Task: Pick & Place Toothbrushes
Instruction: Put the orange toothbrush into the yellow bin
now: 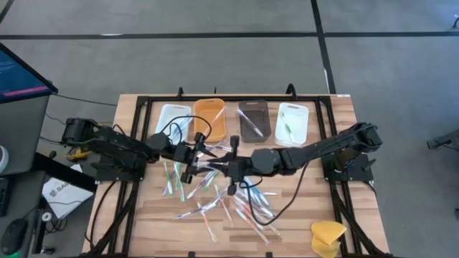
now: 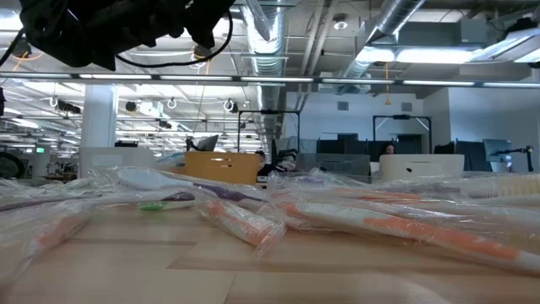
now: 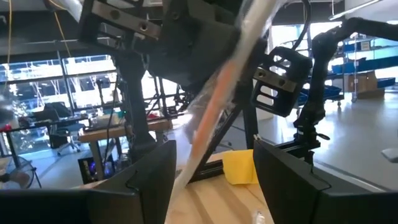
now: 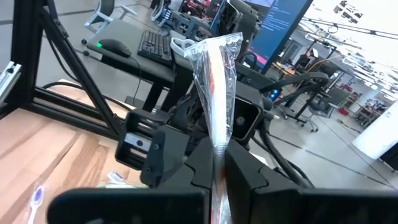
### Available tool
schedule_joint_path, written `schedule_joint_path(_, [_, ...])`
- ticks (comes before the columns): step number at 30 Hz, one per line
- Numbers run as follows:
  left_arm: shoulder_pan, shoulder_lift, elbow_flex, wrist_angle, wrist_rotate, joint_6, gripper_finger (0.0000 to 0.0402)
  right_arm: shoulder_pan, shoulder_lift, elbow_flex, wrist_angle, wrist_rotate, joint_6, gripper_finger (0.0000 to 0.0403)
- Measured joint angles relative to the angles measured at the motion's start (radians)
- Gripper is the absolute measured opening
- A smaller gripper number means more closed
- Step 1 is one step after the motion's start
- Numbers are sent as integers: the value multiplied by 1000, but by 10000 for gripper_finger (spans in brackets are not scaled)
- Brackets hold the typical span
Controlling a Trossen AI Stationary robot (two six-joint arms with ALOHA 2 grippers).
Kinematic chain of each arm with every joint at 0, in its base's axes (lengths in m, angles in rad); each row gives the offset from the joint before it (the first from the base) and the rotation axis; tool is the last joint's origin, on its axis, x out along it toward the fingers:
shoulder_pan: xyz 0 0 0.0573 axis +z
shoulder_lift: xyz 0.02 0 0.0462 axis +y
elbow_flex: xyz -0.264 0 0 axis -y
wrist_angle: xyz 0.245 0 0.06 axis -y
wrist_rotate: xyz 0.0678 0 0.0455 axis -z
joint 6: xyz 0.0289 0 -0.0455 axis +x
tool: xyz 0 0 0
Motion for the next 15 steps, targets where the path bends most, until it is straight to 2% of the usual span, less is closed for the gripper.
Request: schedule_joint_path(15, [2, 25, 39, 7, -52, 57, 240, -18, 0, 0, 0, 0, 0, 11])
